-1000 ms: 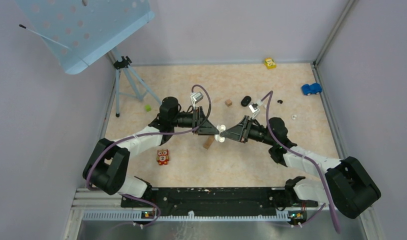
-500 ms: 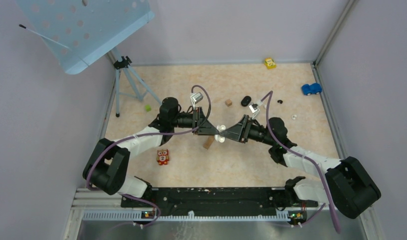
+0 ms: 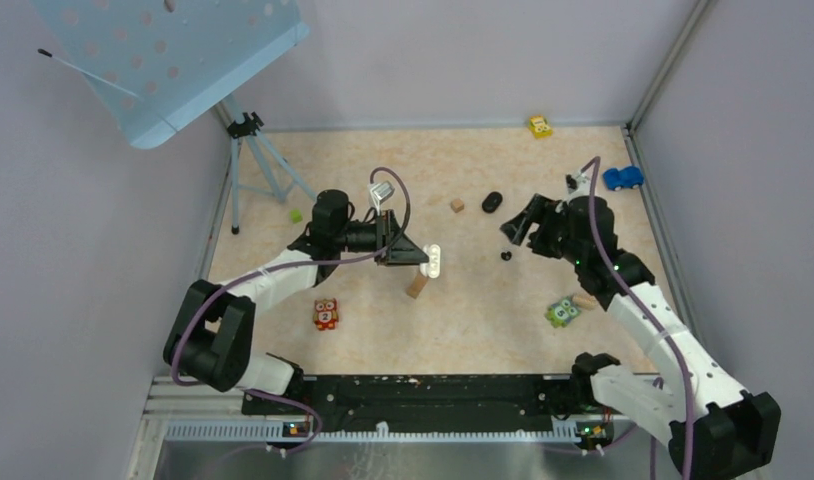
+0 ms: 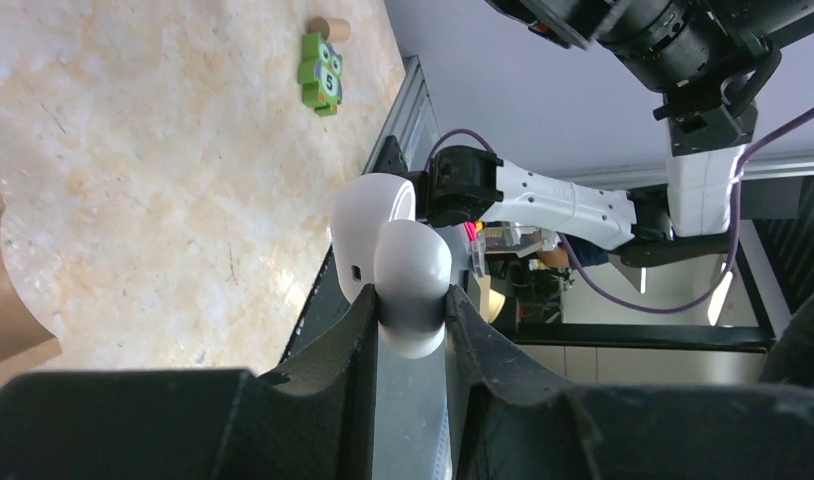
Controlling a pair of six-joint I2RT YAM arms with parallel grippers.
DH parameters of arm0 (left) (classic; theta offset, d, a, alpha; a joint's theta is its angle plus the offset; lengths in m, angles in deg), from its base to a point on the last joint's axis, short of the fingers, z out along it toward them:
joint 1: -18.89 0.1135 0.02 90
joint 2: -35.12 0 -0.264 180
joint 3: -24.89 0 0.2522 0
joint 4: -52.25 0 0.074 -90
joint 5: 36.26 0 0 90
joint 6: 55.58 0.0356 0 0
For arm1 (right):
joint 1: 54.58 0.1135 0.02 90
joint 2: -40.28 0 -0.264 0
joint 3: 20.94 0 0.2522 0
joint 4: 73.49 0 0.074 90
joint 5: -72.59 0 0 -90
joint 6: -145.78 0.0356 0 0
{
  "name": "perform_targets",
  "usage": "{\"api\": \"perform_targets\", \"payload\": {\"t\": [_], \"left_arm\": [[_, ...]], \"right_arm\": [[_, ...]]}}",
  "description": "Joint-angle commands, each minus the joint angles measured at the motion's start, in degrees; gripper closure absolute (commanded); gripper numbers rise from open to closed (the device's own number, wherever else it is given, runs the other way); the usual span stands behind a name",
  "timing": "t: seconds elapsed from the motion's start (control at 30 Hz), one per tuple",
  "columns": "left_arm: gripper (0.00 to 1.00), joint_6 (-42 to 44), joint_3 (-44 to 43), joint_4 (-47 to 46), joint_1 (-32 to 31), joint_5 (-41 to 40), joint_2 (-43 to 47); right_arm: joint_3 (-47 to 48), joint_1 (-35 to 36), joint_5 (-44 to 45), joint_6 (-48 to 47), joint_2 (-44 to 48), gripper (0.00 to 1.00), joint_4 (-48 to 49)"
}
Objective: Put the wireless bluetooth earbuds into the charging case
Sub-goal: Pick up the left earbud from the corner of the board.
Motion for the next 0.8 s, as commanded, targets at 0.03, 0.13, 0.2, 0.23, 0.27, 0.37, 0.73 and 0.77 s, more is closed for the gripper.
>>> {"api": "perform_targets", "payload": {"t": [0.03, 0.13, 0.2, 0.23, 0.27, 0.37, 0.73, 0.77], "left_arm": [[0.93, 7.0, -6.4, 6.3, 0.7, 1.4, -1.7], [0.93, 9.3, -8.4, 9.0, 0.7, 2.1, -2.7], [0.93, 11.3, -9.9, 11.8, 0.8, 2.6, -3.1], [0.93, 12.5, -10.3, 13.1, 0.7, 2.7, -3.3], [0.93, 13.6, -10.7, 14.3, 0.7, 2.7, -3.6], [0.94, 15.6, -10.9, 16.6, 0.7, 2.6, -4.2], [0.94, 17.0, -10.0, 18.6, 0.7, 1.6, -4.9], [0.94, 17.1, -10.0, 18.6, 0.7, 1.2, -4.8]], "right_arm": [[7.0, -6.2, 20.3, -11.2, -4.0, 0.26, -21.1], [10.4, -9.2, 20.0, -12.7, -10.6, 0.29, -20.1], [12.4, -9.7, 16.1, -13.2, -14.3, 0.36, -17.6], [12.9, -9.7, 12.1, -13.6, -15.7, 0.40, -15.6], [12.9, -9.7, 8.4, -13.6, -17.2, 0.43, -13.6], [11.8, -9.2, 0.8, -12.1, -21.6, 0.55, -9.3], [14.7, -24.2, 0.0, -19.5, -31.5, 0.57, -7.2], [15.7, -24.9, 1.0, -19.8, -32.5, 0.57, -7.3]]}}
